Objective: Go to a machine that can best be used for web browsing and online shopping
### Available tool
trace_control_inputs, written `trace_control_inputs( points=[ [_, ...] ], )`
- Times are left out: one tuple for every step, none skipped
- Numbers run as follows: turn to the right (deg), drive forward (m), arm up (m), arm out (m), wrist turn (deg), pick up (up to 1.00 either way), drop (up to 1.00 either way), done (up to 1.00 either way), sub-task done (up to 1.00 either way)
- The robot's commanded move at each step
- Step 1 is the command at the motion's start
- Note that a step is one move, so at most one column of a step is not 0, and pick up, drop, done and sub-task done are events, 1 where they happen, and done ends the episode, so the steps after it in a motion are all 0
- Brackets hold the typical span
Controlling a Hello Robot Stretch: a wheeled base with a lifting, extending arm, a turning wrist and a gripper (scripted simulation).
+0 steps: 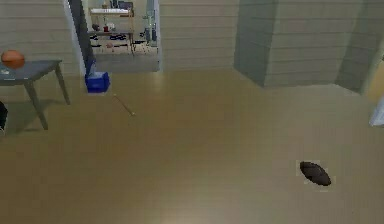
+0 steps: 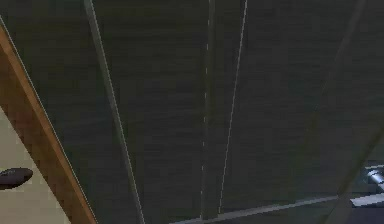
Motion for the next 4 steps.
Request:
trace_control_inputs(
  points=[
    [3.0,0.00,0.00,0.00,0.0,0.00,0.00,0.00,0.00],
    [0.0,0.30,0.00,0.00,0.0,0.00,0.00,0.00,0.00],
    [24.0,0.00,0.00,0.00,0.0,0.00,0.00,0.00,0.00],
    [0.0,1.00,0.00,0.00,0.0,0.00,0.00,0.00,0.00]
  ],
)
